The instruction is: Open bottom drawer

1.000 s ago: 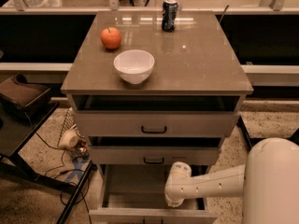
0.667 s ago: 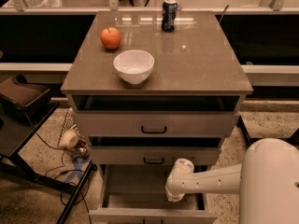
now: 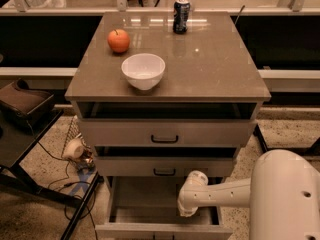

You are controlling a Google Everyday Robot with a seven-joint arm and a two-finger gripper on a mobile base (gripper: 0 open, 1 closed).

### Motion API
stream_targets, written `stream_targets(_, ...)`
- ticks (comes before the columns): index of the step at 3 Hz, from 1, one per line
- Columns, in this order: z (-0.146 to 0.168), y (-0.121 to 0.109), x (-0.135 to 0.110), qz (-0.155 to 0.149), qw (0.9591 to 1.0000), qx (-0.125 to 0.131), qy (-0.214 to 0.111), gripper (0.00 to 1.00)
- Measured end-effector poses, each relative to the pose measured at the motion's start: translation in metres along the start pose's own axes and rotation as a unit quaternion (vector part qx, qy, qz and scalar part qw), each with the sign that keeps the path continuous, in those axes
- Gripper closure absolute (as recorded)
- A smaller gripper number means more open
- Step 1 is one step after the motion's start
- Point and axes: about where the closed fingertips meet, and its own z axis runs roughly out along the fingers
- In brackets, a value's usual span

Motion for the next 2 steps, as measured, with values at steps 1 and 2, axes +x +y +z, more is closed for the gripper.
stream_targets(1,0.038,-0.005,0.011,0.012,0.9997,-0.017,-0.011,1.00)
stream_targets(2,0.065,-0.002,0.024,0.023,0.9989,-0.038,-0.019,1.00)
